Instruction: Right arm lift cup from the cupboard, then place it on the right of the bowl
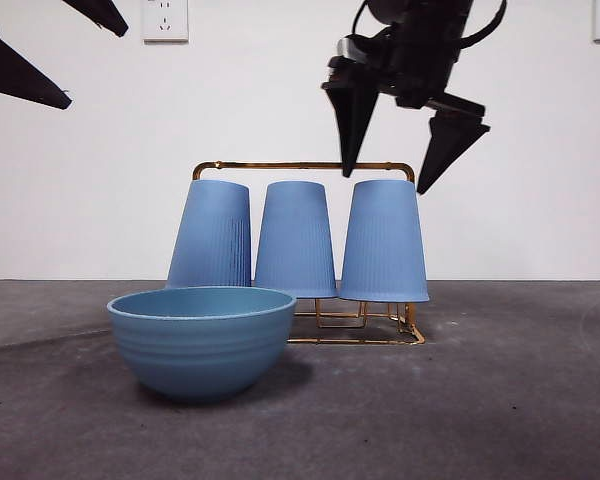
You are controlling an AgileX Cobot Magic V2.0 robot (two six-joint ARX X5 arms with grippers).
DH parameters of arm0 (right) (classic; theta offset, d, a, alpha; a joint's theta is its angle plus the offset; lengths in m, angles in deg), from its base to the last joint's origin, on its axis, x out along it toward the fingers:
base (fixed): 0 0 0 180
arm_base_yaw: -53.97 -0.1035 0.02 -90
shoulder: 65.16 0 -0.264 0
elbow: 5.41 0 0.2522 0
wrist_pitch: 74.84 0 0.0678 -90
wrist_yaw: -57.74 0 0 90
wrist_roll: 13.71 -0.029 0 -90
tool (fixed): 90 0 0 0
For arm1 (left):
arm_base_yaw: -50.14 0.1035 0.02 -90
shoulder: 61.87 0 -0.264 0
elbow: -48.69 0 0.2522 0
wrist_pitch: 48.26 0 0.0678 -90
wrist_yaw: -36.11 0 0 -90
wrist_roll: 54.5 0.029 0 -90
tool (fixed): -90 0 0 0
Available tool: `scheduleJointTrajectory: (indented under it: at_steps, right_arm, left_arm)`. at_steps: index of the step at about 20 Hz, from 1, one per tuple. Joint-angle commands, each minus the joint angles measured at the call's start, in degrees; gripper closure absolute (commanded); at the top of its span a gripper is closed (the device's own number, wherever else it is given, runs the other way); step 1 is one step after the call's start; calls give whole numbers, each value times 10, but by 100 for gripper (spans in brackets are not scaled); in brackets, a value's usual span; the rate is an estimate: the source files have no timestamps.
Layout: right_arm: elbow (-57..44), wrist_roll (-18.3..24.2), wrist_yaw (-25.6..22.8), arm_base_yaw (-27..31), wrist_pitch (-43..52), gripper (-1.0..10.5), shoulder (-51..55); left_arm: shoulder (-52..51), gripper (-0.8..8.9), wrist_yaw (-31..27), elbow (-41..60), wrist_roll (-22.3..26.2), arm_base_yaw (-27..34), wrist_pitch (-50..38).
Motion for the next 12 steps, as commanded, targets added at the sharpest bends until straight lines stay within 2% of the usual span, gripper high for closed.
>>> scheduleJointTrajectory:
  at_steps: [1, 8, 12]
  right_arm:
    - [15, 12, -20, -14, -5, 448, -24]
    - [15, 12, -31, -21, -15, 606, -36]
    - [15, 10, -40, -22, -18, 623, -36]
  left_arm:
    - [3, 375, 4, -11, 1, -2, -5]
    - [3, 375, 4, -11, 1, -3, -4]
    - [3, 375, 4, -11, 1, -6, -4]
